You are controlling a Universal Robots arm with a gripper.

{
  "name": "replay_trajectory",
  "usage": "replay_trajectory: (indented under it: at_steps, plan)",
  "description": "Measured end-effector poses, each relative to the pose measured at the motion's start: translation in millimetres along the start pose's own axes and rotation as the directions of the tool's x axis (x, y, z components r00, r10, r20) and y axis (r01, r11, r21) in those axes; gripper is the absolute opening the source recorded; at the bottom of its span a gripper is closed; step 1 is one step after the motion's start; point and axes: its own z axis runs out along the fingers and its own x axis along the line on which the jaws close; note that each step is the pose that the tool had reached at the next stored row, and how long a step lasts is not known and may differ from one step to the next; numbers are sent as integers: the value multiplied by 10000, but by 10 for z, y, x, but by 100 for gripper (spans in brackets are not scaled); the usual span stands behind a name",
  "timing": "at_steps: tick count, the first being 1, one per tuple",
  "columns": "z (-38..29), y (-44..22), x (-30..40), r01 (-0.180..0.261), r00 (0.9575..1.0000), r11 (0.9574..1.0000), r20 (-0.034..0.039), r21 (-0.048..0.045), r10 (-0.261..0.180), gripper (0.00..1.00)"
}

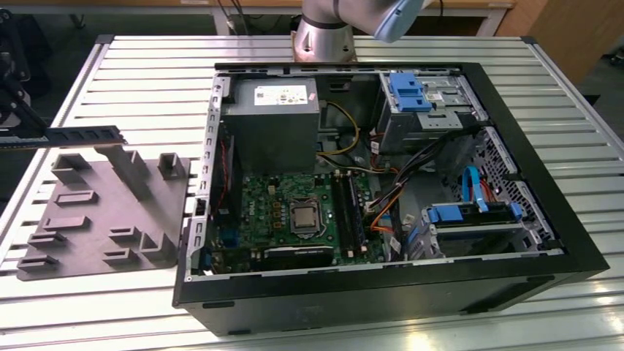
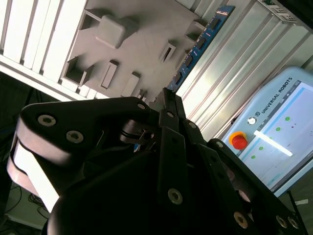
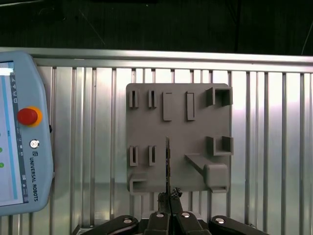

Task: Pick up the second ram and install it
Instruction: 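Pick up the second ram and move it above second insertion slot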

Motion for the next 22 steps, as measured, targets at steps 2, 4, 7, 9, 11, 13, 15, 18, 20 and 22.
replay_trajectory:
  at_steps: [2, 4, 7, 9, 11, 13, 15, 18, 20, 22]
  plan:
    - [0, -10, 0, 0, 10000, 10000, 0, 0, 0, 12]
    - [0, -20, 0, 1, 10000, 10000, 0, 0, -1, 12]
    - [0, -33, 0, 0, 10000, 10000, 0, 0, 0, 12]
    - [0, -42, 0, 0, 10000, 10000, 0, 0, 0, 12]
    - [0, -52, 0, 0, 10000, 10000, 0, 0, 0, 12]
    - [0, -60, 0, 0, 10000, 10000, 0, 0, 0, 12]
    - [-1, -69, 0, 0, 10000, 10000, -1, -1, 0, 12]
    - [0, -80, 0, 0, 10000, 10000, 0, 0, 0, 12]
    - [0, -87, 0, 0, 10000, 10000, 0, 0, 0, 12]
    - [0, -94, 0, 0, 10000, 10000, 0, 0, 0, 12]
